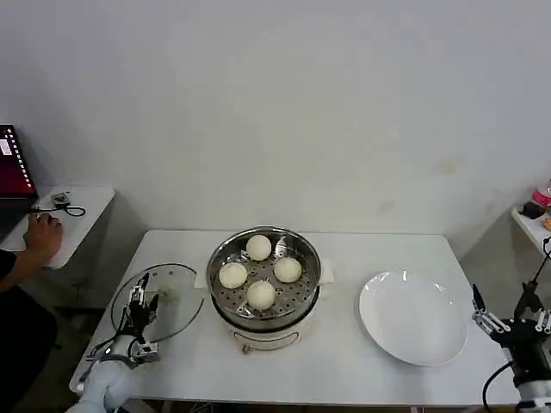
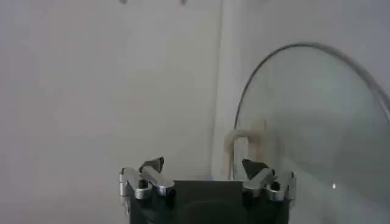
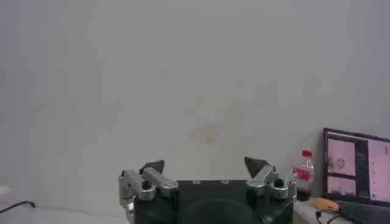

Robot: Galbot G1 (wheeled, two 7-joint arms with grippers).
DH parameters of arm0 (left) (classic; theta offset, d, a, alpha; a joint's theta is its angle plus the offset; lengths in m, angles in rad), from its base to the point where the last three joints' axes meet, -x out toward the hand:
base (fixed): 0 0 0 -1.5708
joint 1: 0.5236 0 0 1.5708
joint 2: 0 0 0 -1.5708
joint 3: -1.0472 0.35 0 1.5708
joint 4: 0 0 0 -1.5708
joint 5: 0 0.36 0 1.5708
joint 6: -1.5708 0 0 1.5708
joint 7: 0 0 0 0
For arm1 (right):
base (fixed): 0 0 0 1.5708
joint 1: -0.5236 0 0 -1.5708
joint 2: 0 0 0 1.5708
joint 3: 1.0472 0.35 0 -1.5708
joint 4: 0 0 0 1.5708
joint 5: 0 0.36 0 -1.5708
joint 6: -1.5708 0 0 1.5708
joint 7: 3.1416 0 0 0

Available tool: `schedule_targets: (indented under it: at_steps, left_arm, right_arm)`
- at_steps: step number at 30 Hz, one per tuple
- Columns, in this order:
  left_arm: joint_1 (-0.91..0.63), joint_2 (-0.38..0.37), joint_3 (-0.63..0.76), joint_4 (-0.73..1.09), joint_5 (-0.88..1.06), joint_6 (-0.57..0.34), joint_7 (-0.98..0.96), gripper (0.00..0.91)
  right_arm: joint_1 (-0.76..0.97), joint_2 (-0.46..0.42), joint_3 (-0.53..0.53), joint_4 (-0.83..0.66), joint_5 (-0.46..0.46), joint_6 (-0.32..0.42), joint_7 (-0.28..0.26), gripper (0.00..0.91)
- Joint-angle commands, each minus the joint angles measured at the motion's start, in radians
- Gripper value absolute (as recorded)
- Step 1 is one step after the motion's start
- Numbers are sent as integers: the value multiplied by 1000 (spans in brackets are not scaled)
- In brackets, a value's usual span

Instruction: Take steamed baozi put them in steamer then cover it.

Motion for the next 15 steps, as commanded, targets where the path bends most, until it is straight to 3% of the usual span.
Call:
schedule_targets:
  at_steps: [1, 11, 12, 13, 14, 15]
  left_arm:
    - [-84, 4, 14, 87, 7, 2, 0, 907]
    - [-164, -3, 41, 161, 16, 3, -4, 877]
    - [-176, -6, 44, 174, 22, 3, -5, 675]
    - [-180, -8, 45, 180, 25, 3, -9, 292]
    - [-184, -9, 44, 183, 29, 2, -11, 0]
    - [-184, -8, 45, 184, 33, 2, -10, 0]
  right_arm:
    - [-6, 9, 1, -7, -2, 4, -1, 907]
    - [3, 14, -4, -25, -5, 6, -4, 907]
    - [4, 14, -5, -27, -5, 6, -3, 907]
    - [5, 14, -5, -30, -6, 6, -3, 907]
    - [6, 15, -5, -32, -6, 7, -3, 907]
    - [8, 15, -5, -34, -6, 7, -3, 907]
